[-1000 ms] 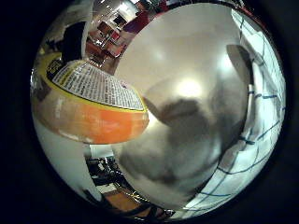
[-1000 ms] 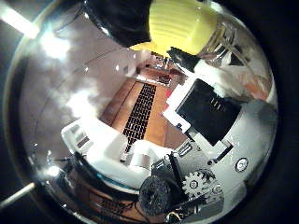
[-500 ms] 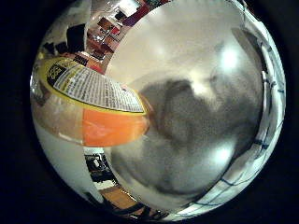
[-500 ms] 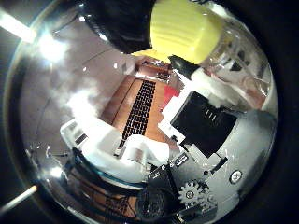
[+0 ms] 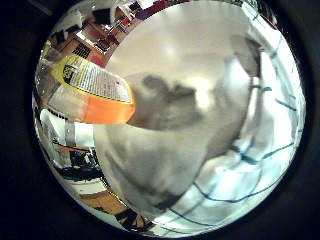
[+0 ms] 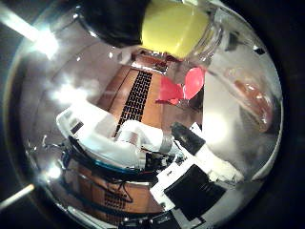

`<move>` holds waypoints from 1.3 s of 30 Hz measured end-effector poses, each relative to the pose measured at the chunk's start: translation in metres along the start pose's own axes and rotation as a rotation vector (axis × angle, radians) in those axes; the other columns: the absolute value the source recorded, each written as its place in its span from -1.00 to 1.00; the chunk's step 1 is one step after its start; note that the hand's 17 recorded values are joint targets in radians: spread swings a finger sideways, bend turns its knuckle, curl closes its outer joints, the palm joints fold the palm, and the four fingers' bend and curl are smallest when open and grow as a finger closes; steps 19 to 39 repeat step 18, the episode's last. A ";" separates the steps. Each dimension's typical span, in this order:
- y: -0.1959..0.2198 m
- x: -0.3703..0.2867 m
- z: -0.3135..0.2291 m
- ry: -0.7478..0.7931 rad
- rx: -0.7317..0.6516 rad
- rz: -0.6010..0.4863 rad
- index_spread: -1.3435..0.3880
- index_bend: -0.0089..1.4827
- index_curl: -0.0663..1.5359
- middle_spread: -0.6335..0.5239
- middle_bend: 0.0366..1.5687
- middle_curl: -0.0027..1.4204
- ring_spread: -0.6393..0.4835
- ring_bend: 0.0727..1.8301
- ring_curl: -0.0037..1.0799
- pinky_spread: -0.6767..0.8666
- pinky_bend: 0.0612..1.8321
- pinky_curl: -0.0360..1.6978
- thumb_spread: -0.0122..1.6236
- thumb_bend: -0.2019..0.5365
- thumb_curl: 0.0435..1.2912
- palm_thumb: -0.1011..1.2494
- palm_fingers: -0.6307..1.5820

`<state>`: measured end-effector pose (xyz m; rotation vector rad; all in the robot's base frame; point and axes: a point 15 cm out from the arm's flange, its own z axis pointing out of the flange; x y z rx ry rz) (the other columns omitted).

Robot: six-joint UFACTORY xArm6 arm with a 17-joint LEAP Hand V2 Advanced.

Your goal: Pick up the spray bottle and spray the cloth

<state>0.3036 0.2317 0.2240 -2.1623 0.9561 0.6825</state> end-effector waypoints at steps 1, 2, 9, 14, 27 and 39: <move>0.002 0.001 -0.007 0.009 0.000 -0.004 0.20 -0.63 -0.31 -0.05 -0.18 -0.36 -0.01 -0.11 -0.31 0.20 -0.46 -0.16 0.28 -0.53 -0.40 0.17 -0.30; 0.005 0.002 -0.014 0.021 0.001 -0.009 0.20 -0.64 -0.32 -0.03 -0.19 -0.37 0.01 -0.13 -0.33 0.24 -0.48 -0.18 0.28 -0.52 -0.41 0.17 -0.30; 0.027 0.003 -0.064 0.062 0.008 -0.004 0.22 -0.73 -0.38 0.01 -0.32 -0.40 0.12 -0.27 -0.40 0.37 -0.57 -0.31 0.28 -0.52 -0.47 0.12 -0.25; 0.043 -0.002 -0.090 0.074 0.017 0.010 0.22 -0.75 -0.42 0.02 -0.38 -0.41 0.13 -0.31 -0.42 0.39 -0.59 -0.36 0.28 -0.52 -0.50 0.11 -0.22; 0.050 -0.007 -0.107 0.085 0.034 0.015 0.23 -0.75 -0.44 0.01 -0.40 -0.41 0.13 -0.33 -0.43 0.39 -0.60 -0.39 0.28 -0.52 -0.51 0.10 -0.20; 0.050 -0.007 -0.107 0.085 0.034 0.015 0.23 -0.75 -0.44 0.01 -0.40 -0.41 0.13 -0.33 -0.43 0.39 -0.60 -0.39 0.28 -0.52 -0.51 0.10 -0.20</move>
